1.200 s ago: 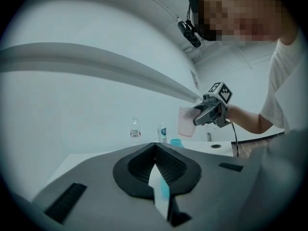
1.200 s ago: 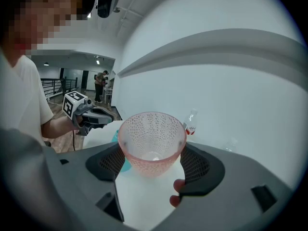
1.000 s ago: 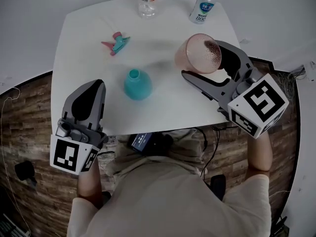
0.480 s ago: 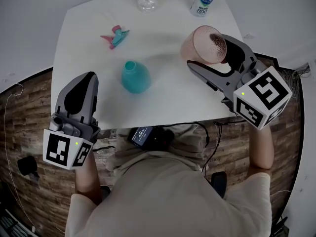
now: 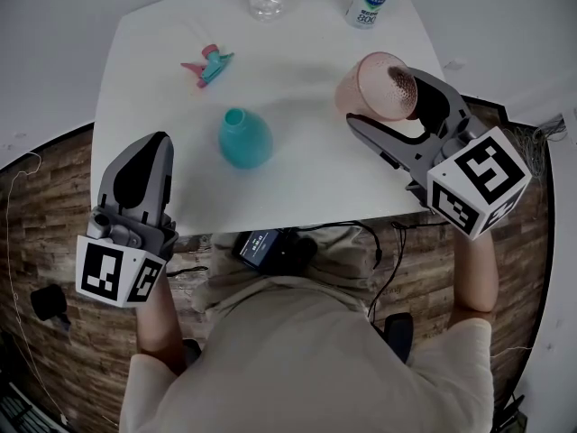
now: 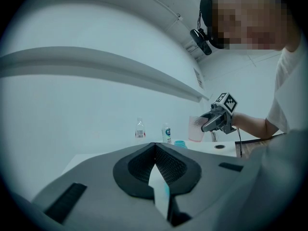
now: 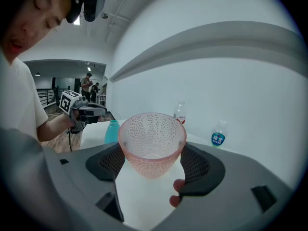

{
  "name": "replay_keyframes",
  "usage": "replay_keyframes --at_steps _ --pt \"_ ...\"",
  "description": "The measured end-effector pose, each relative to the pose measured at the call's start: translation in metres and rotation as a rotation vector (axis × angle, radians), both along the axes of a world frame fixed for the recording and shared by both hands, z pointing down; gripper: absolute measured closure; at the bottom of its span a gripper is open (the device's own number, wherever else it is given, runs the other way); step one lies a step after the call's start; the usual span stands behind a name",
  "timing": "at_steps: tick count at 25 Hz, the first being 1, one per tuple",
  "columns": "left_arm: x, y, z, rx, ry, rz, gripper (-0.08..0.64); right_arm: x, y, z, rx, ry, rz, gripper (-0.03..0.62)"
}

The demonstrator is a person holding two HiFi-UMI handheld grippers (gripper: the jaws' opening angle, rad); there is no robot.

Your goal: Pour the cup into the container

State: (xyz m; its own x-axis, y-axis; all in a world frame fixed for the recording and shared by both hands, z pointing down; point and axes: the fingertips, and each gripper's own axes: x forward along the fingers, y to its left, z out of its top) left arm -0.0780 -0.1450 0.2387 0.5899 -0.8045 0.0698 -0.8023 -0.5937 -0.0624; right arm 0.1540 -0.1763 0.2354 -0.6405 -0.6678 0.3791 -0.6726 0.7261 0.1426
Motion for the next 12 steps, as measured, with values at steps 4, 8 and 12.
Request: replay_keyframes --at_steps 4,8,12 --pt "-0.004 -0.001 0.003 -0.005 0.003 -0.008 0.549 0.003 -0.001 0.006 -0.006 0.008 0.010 0.227" --pt "-0.009 -0.002 0.006 -0.012 0.010 -0.015 0.549 0.009 -0.004 0.010 0.012 0.048 0.035 0.227" --pt "-0.013 -0.003 0.008 -0.018 0.019 -0.023 0.549 0.013 -0.008 0.015 0.014 0.068 0.048 0.227"
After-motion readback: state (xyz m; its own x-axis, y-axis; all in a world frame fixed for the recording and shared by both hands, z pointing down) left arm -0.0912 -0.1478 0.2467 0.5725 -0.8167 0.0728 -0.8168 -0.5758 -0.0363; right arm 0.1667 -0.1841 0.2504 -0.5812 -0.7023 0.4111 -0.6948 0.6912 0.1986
